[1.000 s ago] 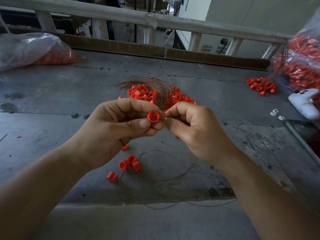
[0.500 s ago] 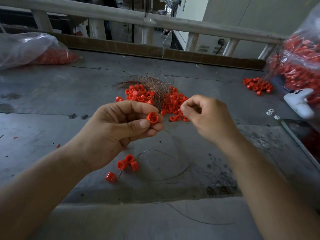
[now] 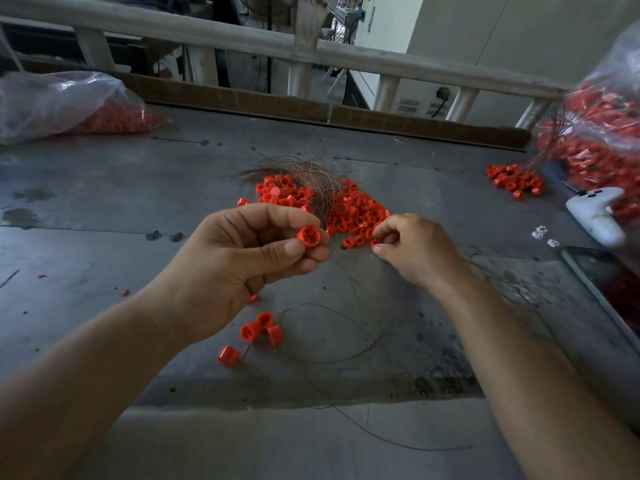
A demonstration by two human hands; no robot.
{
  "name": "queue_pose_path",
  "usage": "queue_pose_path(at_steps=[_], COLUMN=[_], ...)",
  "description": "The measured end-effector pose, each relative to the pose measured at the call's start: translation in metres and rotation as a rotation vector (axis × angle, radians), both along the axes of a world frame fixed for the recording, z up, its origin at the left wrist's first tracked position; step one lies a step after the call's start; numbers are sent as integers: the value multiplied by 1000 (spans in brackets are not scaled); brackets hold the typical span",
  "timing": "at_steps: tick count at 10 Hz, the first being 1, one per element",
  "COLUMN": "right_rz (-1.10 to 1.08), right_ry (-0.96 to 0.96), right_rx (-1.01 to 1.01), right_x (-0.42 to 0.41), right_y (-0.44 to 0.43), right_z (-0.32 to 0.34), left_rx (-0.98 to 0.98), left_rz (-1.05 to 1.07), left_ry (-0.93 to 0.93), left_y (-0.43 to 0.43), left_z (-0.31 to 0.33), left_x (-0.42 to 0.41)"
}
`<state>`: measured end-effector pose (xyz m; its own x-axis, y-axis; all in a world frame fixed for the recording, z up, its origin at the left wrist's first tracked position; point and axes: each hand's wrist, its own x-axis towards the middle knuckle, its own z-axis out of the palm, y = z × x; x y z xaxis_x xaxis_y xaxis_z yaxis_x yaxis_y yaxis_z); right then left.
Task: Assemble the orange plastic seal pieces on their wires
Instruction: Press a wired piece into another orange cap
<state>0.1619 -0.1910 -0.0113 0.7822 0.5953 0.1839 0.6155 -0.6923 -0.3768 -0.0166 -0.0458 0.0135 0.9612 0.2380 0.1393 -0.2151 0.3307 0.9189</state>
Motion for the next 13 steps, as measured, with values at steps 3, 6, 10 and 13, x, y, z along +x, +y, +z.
queue_pose_path(at_steps=[3, 6, 10, 13], right_rz=[33, 157, 434, 488], right_ry=[6, 327, 630, 571], right_rx=[65, 441, 703, 685], right_x=[-2, -28, -62, -70], right_y=[-1, 1, 2, 6], right_z=[1, 19, 36, 34], left_rx=[17, 107, 156, 175], left_rz=[-13, 22, 101, 128], left_ry=[4, 70, 117, 120], left_y=[-2, -2, -3, -4], left_z=[-1, -2, -1, -2], left_x=[1, 2, 4, 4])
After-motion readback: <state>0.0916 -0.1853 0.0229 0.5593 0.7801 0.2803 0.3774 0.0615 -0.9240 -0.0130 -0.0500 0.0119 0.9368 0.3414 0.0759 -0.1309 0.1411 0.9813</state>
